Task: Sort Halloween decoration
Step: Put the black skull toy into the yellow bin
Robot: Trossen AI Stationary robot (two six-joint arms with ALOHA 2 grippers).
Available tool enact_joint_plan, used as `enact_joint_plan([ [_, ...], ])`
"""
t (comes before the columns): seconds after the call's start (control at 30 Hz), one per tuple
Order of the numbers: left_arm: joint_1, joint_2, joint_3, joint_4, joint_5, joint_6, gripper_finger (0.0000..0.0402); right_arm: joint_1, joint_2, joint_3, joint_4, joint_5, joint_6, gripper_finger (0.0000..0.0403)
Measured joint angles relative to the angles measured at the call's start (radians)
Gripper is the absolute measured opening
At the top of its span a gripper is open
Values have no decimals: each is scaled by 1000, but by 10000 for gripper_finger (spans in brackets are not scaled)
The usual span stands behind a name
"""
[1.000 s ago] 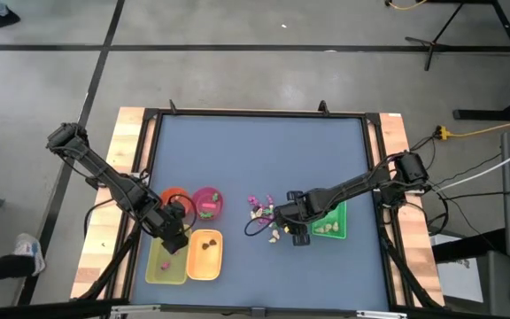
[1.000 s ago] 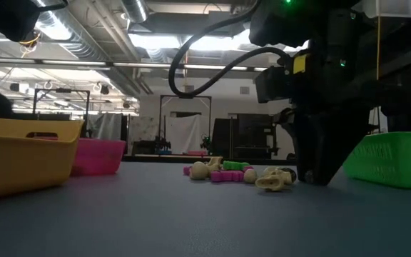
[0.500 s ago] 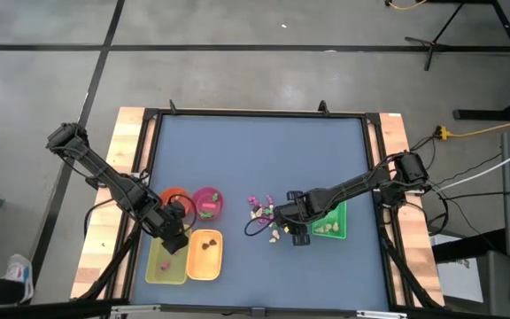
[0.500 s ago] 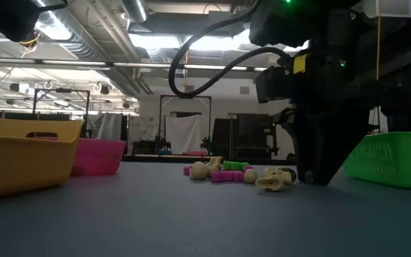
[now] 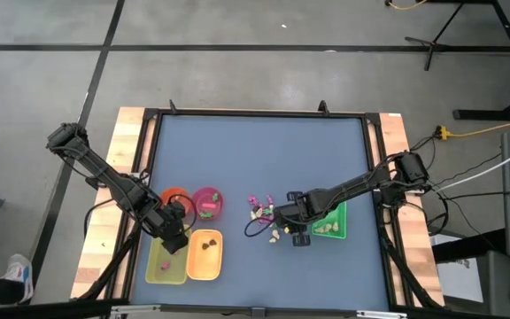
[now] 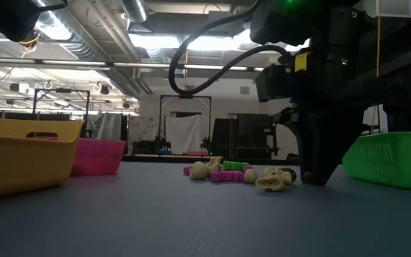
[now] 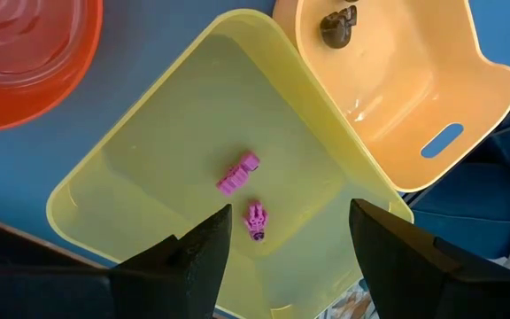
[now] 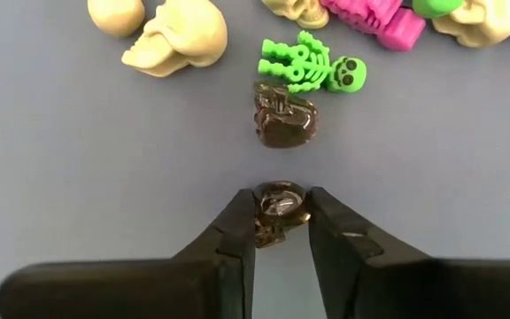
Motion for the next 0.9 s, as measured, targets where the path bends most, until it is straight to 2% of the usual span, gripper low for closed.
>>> enact_joint_plan([
  [0.33,0,0,0,0,0,0,212,0,-2,6,-7,-9,0,97],
  [0.63,0,0,0,0,0,0,212,-1,2,158,0,-15,-26,82],
  [0.8,0,0,0,0,-1,0,212,-1,0,241,118,-15,-81,86],
  [0.9,0,0,0,0,-1,0,212,-1,0,255,272,-16,-132,84],
])
